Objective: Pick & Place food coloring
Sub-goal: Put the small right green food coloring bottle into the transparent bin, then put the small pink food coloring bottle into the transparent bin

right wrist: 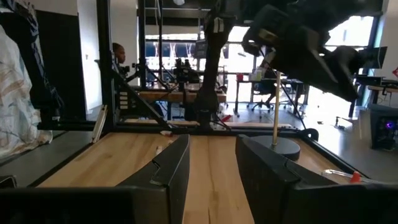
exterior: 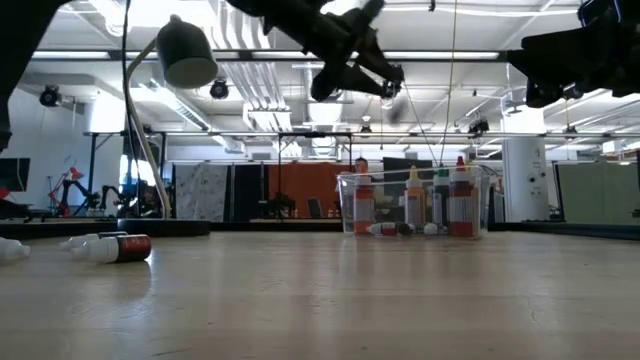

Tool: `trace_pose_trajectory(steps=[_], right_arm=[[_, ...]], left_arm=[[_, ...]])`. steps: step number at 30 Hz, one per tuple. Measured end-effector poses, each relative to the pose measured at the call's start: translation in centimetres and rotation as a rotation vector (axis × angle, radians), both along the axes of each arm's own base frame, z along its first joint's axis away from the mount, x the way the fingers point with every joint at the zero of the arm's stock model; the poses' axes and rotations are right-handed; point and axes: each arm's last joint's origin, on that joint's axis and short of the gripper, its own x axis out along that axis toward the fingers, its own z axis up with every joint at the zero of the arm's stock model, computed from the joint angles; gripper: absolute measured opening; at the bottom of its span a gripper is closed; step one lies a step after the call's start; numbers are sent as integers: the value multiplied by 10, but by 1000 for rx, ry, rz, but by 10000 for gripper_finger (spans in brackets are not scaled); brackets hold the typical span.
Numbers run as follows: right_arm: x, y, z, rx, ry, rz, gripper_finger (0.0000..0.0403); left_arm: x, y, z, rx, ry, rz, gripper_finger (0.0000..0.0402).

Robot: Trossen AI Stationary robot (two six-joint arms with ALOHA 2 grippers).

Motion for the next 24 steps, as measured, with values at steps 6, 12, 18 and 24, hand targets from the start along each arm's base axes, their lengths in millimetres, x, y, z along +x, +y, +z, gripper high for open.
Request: trace_pose_trajectory(steps=[6,12,18,24], right_arm=[[0,0,0,0,1,2,123],[0,0,0,0,1,2,123],[0,0,0,0,2,1,123],[0,0,0,0,3,1,123]], left_arm=[[2,-7,22,82,172,27,212],[-51,-57,39,285,431,-290,223],[-115,-86,-21,-60,877,-301,223],[-192,-141,-77,-42,1042,-398,222]])
